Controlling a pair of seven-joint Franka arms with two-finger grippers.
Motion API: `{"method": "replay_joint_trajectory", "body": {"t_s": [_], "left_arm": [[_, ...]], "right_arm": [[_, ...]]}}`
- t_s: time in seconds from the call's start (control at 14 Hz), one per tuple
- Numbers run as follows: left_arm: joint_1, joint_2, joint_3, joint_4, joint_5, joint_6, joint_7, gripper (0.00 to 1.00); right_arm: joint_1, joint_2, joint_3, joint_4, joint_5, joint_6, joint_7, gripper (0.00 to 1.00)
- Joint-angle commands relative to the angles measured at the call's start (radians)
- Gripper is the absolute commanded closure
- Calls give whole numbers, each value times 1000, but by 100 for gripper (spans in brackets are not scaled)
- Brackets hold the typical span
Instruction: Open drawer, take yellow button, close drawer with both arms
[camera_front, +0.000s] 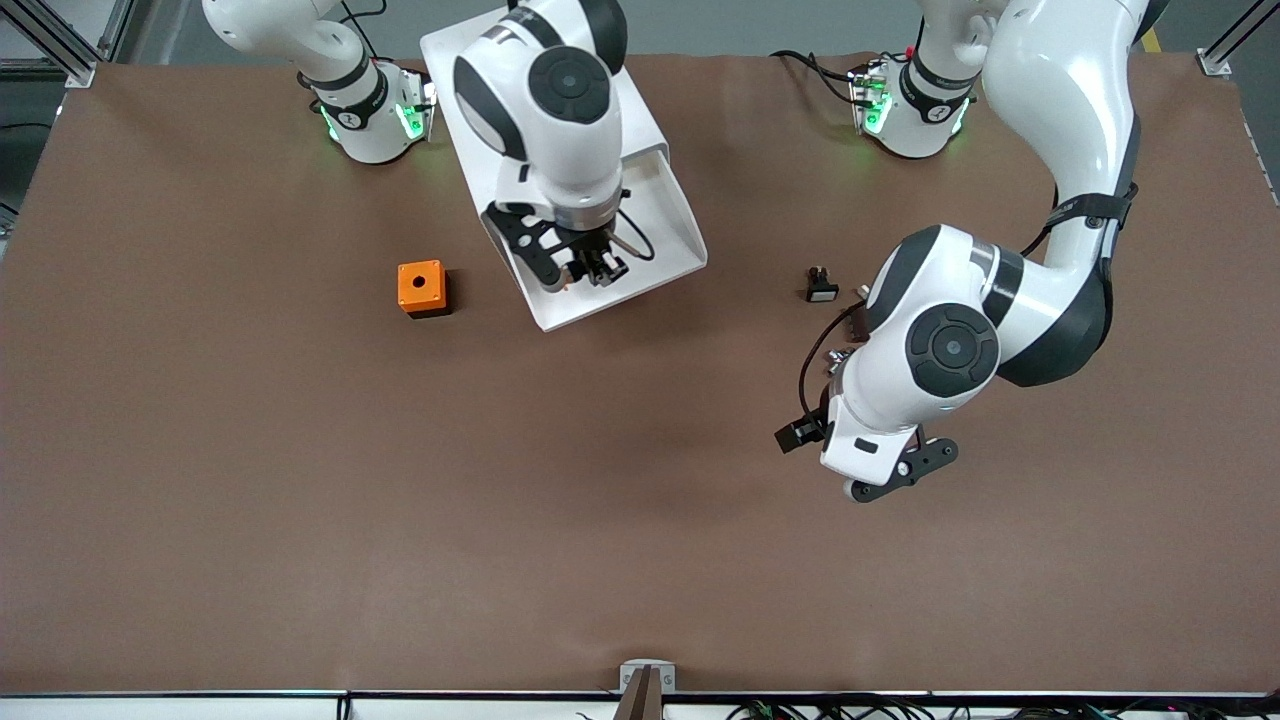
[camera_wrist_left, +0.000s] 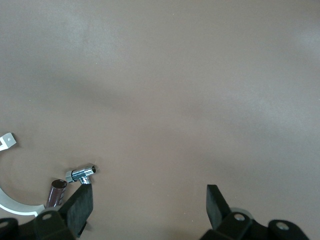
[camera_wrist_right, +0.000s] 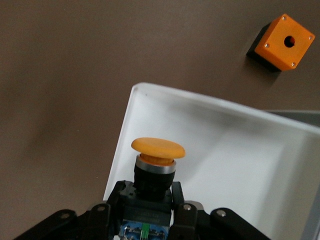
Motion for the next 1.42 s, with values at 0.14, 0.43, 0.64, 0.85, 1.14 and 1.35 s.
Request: {"method": "replay_joint_trajectory", "body": {"t_s": [0.14,0.43,0.64,0.85,1.14,1.35], "left_arm": [[10,-17,-9,-19,19,10,8,0],[8,-17,-9,-20,19,10,6,0],[-1,-15,-9,-25,19,10,6,0],[-26,-12,-11,-27,21,10,8,0],[-58,2,-11,-25,26,11,9,0],[-75,-2,-11,-30,24,11,12,0]], "right_arm": [[-151,-14,8,37,24,-67,-328,100],[-279,-17,5,32,23,-105,-621,100],[-381,-17,4,18,18,-105,-843,100],[-462,-14,4,4,1,-96,-1007,100],[-569,-10,2,-51,-23,-12,-1236,100],[-643,-8,2,-115,-42,92,-1376,100]]}}
